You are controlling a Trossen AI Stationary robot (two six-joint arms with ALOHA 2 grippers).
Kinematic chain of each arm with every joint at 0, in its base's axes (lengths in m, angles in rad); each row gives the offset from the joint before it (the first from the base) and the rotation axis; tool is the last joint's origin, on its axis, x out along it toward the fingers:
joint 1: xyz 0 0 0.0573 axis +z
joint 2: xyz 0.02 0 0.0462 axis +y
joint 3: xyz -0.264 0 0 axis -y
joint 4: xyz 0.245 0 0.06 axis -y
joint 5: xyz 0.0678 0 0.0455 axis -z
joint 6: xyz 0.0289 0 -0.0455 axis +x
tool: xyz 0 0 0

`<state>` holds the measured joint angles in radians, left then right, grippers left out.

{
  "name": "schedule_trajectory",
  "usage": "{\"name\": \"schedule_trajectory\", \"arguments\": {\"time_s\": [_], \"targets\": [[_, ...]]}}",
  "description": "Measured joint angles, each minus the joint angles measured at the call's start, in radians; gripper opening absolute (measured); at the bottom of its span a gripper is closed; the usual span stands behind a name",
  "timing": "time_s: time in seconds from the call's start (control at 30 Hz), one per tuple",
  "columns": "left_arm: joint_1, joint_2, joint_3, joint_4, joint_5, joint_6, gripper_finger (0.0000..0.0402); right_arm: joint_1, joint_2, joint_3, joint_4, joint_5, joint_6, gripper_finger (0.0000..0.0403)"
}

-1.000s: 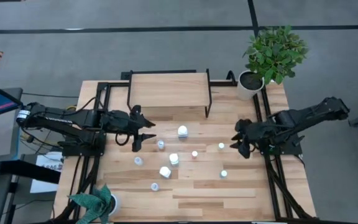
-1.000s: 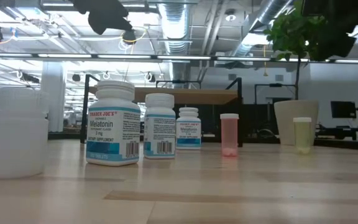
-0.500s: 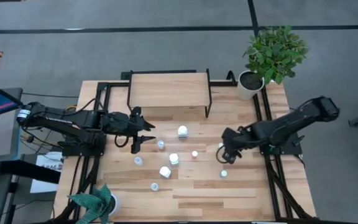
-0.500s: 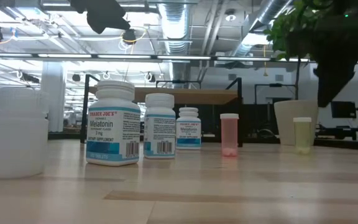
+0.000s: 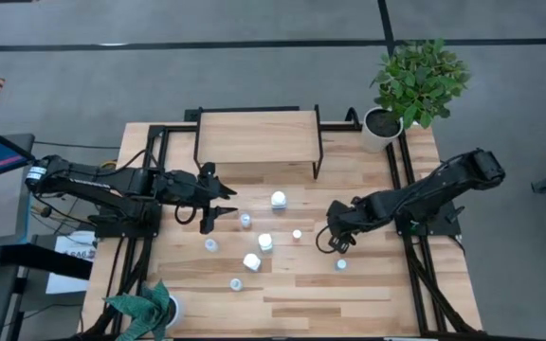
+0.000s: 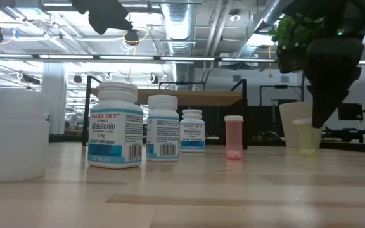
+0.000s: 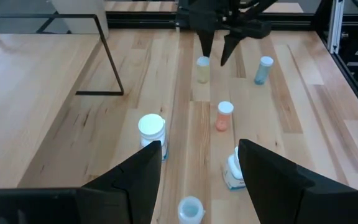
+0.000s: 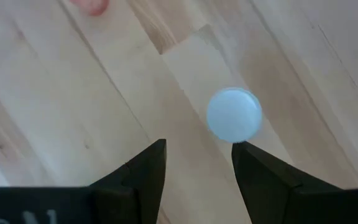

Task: Pick and place medicine bottles onto shelf by color
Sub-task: Put the yellow pill bottle on the shelf

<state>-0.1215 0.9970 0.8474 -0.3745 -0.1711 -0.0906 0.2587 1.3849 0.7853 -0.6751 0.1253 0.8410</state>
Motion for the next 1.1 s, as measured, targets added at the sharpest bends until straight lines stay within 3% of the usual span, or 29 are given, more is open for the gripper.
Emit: {"name": "schedule_trajectory", "arguments": {"time_s": [0.77,1.1], "targets": [[0.000,0.000,0.000,-0.001,0.000,0.000,0.0203,-0.092,0.024,0.001,0.008,0.005,-0.002,0.0191],[0.000,0.000,0.000,-0.001,0.000,0.000,0.0203,-0.095,0.027,0.001,0.012,0.035,-0.004,0.0131]]}}
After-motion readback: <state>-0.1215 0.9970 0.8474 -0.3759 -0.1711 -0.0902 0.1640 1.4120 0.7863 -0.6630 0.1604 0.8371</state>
